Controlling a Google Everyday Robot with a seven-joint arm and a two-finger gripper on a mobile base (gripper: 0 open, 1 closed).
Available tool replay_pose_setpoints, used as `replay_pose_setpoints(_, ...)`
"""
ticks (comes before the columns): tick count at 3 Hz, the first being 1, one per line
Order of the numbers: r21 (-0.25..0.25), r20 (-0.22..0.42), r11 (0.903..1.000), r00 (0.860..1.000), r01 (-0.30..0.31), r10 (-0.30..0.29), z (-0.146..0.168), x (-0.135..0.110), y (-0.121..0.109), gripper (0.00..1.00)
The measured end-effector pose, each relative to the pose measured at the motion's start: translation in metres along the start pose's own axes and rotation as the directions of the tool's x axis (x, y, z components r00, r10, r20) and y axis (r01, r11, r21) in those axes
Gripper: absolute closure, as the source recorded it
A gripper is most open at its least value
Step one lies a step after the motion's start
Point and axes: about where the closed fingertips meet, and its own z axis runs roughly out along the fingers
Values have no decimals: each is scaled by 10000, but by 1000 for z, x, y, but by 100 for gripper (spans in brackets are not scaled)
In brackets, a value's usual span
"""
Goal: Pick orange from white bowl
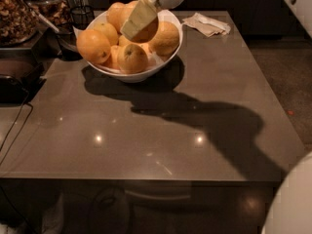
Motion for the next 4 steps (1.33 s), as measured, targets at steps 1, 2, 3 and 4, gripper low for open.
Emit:
replay_pose_setpoints(1, -39, -57, 10000, 10000, -31, 31, 3, 3, 3, 100)
replay_pose_setpoints(2, 24, 58, 9998, 9997, -218, 218, -6, 7, 16, 100)
replay_pose_setpoints(3, 272, 427, 9974, 9969, -675, 663, -23, 17, 44, 100)
replay_pose_setpoints(4, 385, 717, 9869, 9855, -1568, 1538, -32, 47, 85, 100)
